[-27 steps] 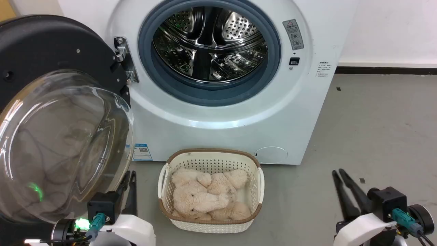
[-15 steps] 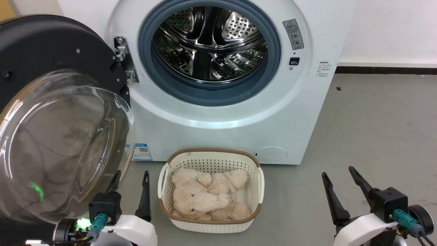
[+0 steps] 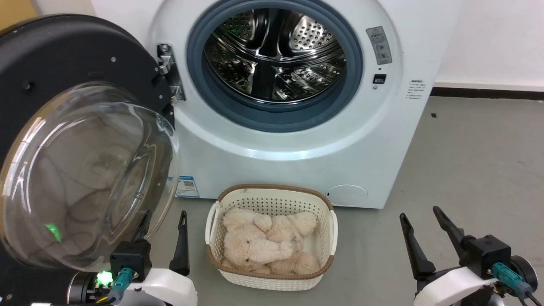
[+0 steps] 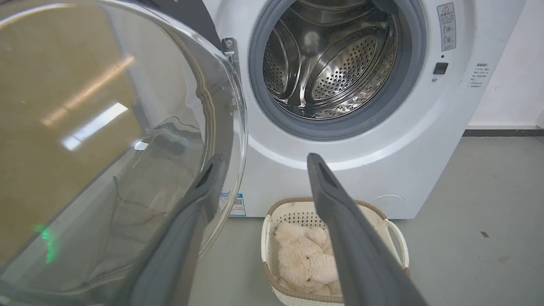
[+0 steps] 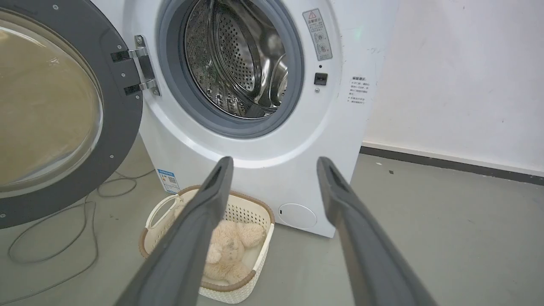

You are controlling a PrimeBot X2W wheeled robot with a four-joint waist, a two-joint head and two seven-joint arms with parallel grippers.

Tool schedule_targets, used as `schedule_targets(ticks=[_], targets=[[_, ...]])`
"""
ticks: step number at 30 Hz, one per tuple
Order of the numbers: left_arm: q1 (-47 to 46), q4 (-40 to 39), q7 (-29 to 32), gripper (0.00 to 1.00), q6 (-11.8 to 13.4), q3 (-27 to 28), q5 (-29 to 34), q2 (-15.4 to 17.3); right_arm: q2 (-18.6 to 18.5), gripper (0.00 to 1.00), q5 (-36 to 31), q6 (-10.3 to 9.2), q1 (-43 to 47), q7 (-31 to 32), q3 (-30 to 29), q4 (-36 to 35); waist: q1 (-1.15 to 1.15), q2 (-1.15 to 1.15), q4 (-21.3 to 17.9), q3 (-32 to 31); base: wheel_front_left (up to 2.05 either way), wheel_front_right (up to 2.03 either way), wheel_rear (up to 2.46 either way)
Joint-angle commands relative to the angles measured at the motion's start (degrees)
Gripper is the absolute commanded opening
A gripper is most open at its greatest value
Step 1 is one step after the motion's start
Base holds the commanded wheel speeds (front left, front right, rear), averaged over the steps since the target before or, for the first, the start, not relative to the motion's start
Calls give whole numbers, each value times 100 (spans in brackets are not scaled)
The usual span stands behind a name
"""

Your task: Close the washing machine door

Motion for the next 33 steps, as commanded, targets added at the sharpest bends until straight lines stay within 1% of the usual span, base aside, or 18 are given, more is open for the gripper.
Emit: schedule_targets(ticks=[1,12,25,33], targets=[[18,8,-62,100,24,-17,-45,-1,6,100,77,1,48,-57,18,10,0,0,54,-10,0,0,0],[41,6,-182,100,50,-45,-86,-2,8,100,219,1,78,-177,80,31,0,0,365,-41,0,0,0],[116,49,-337,100,82,-86,-141,-2,11,100,387,2,100,-332,185,99,0,0,847,-70,0,0,0],[160,6,-433,100,163,-77,-215,-3,12,100,465,2,23,-428,344,184,0,0,1067,-38,0,0,0]])
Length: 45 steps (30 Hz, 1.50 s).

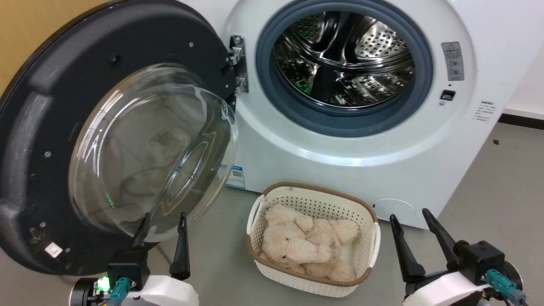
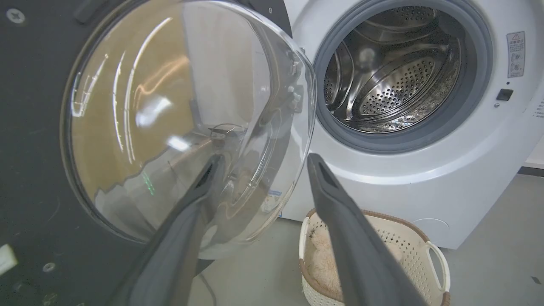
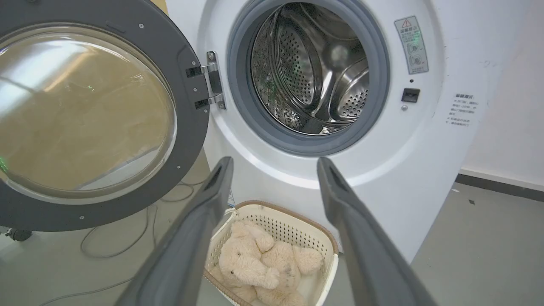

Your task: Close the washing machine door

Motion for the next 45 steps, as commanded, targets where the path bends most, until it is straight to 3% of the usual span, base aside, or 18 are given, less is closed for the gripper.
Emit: schedule_targets(ticks=[1,45], targets=[[69,-27,-60,100,46,-3,-29,-3,11,100,53,2,-2,-57,32,30,0,0,46,13,0,0,0],[495,-583,-611,100,637,8,-395,-5,-254,100,923,4,-643,-606,1101,661,0,0,1249,173,0,0,0]])
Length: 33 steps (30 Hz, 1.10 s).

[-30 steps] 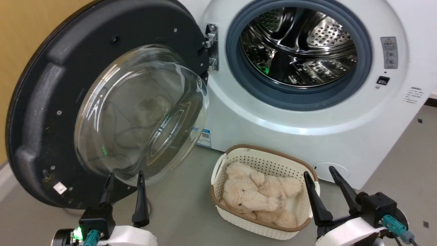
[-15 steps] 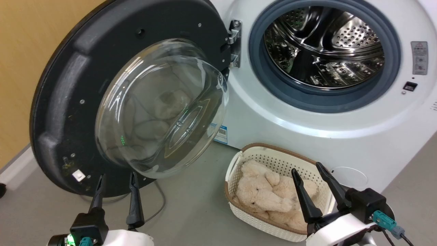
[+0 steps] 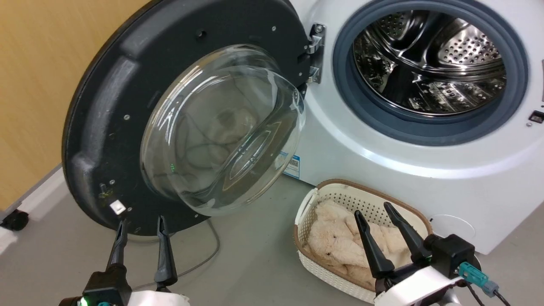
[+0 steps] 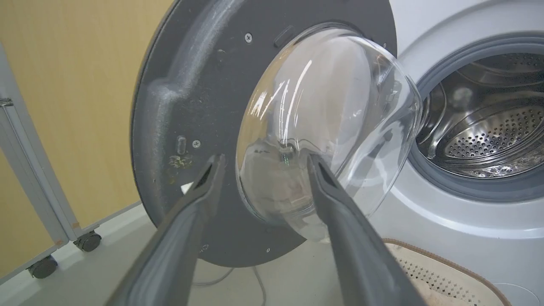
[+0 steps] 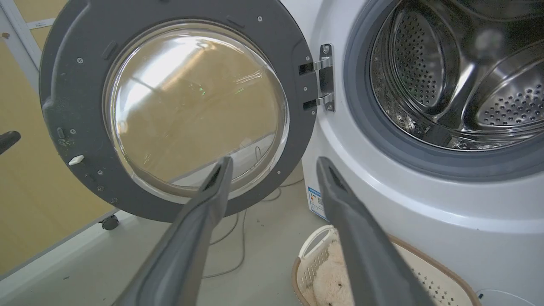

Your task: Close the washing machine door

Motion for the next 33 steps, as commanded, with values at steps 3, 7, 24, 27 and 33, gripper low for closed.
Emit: schedule_targets(ticks=[3,7,24,27,33], targets=[[85,-43,-92,100,64,-20,-55,-4,-50,100,106,4,-137,-93,74,45,0,0,103,7,0,0,0],[99,-65,-140,100,101,-29,-84,-4,-63,100,167,4,-154,-141,137,83,0,0,203,12,0,0,0],[102,-40,-326,100,145,-59,-236,-5,-114,100,367,5,-137,-327,232,109,0,0,595,127,0,0,0],[75,-9,-326,11,104,-70,-272,-5,-119,100,342,5,-107,-327,198,95,0,0,600,158,0,0,0],[-64,-242,-326,0,31,218,-340,-5,-140,100,309,5,-86,-327,176,48,0,0,601,209,0,0,0]])
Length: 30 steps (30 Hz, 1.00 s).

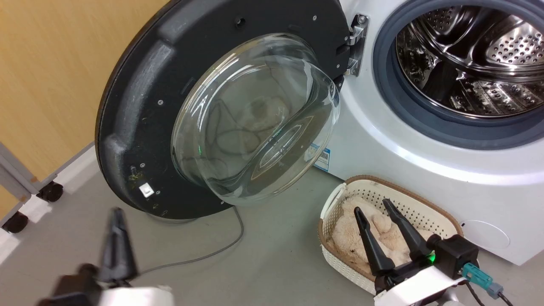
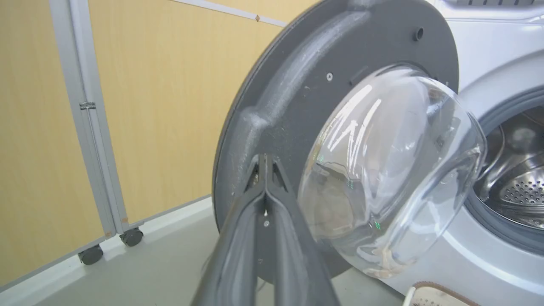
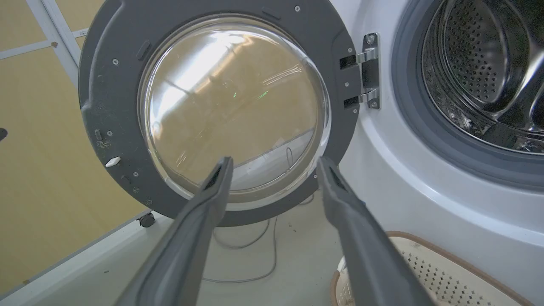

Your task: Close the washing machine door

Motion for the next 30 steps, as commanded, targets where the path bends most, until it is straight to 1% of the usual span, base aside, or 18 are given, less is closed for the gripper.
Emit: schedule_targets(ticks=[1,2,4,6,9,10,12,13,15,17,22,25,27,30], targets=[[-119,-62,-30,0,-53,120,-21,4,-48,100,-21,5,12,-27,-20,-32,0,0,-3,11,0,0,0],[-171,-94,-30,0,-110,249,-49,25,-60,100,-30,5,20,-27,-34,-45,0,0,-7,20,0,0,0],[-312,-74,-30,0,-272,519,-101,169,-81,100,-50,5,50,-27,-82,-78,0,0,-14,39,0,0,0],[-497,13,-30,0,-465,771,-210,364,-83,100,-63,5,110,-27,-185,-120,0,0,-19,49,0,0,0],[-857,276,-30,0,-712,1178,-529,695,-69,100,-86,5,204,-27,-323,-189,0,0,-18,99,0,0,0],[-1012,438,6,0,-803,1321,-733,796,-60,100,-101,5,236,-27,-342,-211,0,0,-21,110,0,0,0],[-1380,817,298,0,-970,1592,-1253,964,-36,100,-128,5,300,-27,-385,-262,0,0,-25,136,0,0,0],[-1589,1015,485,0,-1027,1728,-1530,1036,-23,100,-141,5,331,-27,-416,-287,0,0,-26,150,0,0,0],[-1967,1397,830,0,-1094,1914,-1896,1241,1,100,-171,5,389,-27,-481,-333,0,0,-31,180,0,0,0],[-2332,1798,1139,0,-1131,2161,-2399,1318,15,100,-211,5,397,-27,-495,-383,0,0,-105,257,0,0,0],[-3091,2845,1920,0,-1174,2678,-3641,1339,-45,100,-263,5,319,-27,-505,-456,0,0,-284,439,0,0,0],[-3569,3486,2356,0,-1026,3108,-4465,1230,-93,100,-273,5,285,-27,-535,-469,0,0,-354,525,0,0,0],[-3832,3871,2818,0,-893,3332,-5001,1165,-119,100,-287,5,257,-27,-537,-474,0,0,-405,584,0,0,0],[-4032,4240,3455,0,-775,3489,-5503,1175,-144,100,-296,5,204,-27,-521,-481,0,0,-480,657,0,0,0]])
